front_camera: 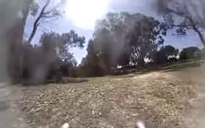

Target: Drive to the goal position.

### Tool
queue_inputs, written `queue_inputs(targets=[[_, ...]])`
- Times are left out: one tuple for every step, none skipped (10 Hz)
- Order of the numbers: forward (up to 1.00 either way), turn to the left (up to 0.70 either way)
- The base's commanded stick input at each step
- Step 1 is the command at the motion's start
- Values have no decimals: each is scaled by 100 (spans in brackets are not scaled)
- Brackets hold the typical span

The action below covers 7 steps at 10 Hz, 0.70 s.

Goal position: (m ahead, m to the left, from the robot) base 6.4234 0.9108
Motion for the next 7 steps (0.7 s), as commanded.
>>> queue_inputs(targets=[[100,0],[100,0],[100,0],[100,0],[100,0],[100,0],[100,0]])
